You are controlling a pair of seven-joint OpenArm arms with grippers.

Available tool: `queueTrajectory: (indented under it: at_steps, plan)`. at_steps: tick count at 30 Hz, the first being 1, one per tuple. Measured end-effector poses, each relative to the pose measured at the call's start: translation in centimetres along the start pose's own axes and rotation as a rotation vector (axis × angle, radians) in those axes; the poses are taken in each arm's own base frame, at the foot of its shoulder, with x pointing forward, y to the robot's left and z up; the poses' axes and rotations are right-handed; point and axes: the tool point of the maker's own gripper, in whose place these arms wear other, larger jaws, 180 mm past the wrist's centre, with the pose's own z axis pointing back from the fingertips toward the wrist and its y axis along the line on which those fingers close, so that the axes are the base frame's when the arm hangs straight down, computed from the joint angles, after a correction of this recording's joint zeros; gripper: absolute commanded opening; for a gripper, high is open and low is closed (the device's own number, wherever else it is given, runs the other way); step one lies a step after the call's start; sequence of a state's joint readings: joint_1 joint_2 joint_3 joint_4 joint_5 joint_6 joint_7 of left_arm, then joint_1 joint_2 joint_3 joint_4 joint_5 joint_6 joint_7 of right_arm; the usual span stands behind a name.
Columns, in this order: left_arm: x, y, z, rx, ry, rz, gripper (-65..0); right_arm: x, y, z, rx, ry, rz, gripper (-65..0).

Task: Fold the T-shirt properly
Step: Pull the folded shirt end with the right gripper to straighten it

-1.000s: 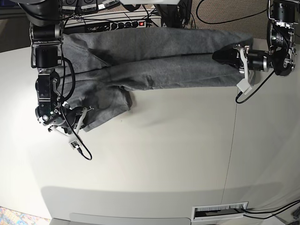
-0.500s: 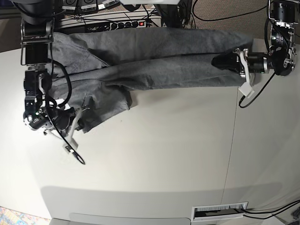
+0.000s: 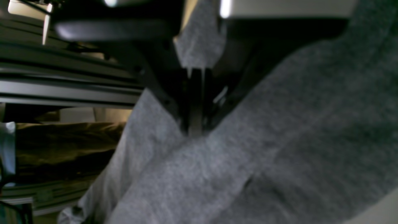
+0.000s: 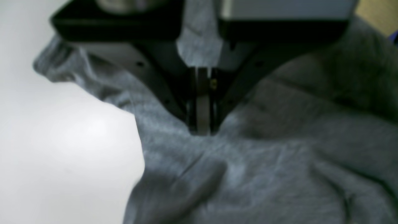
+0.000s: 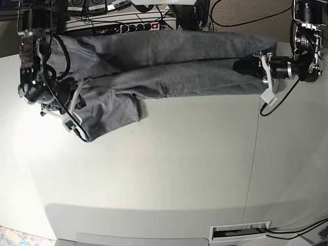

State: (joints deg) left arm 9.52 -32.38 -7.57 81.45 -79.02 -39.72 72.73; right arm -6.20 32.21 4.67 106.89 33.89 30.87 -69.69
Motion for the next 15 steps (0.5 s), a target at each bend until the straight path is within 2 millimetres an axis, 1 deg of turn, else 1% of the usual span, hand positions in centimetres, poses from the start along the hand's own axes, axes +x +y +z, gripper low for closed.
queueTrajectory:
  at_steps: [5,6,8,10,11,12,14,15]
  plan:
    - [0.0,0.0,0.0,-0.001,-0.001,-0.001,-65.0,-1.7,-0.2,4.1,-0.059,-0.045,-0.014,-65.0]
    - [0.0,0.0,0.0,0.0,0.0,0.0,-65.0,-1.8,-0.5,4.9,-0.081,-0.062,-0.014,-65.0]
    - [0.2,0.0,0.0,0.0,-0.018,0.003,-65.0,-0.9,-1.7,6.3,-0.138,-0.129,-0.017,-65.0]
    - [0.6,0.0,0.0,-0.001,-0.055,0.01,-65.0,-0.4,-3.1,7.0,-0.196,-0.159,-0.014,-65.0]
    - [0.6,0.0,0.0,-0.002,-0.067,0.016,-65.0,-0.5,-3.4,6.8,-0.198,-0.159,-0.022,-64.7]
    - [0.4,-0.1,-0.1,-0.004,-0.074,0.022,-65.0,-0.8,-3.4,6.3,-0.188,-0.153,-0.034,-58.6]
    - [-0.2,-0.1,-0.1,-0.005,-0.07,0.037,-65.0,-1.3,-3.7,4.7,-0.177,-0.125,-0.04,-45.0]
    - [-0.5,-0.2,-0.2,-0.006,-0.067,0.043,-65.0,-1.1,-4.0,3.8,-0.175,-0.123,-0.044,-40.6]
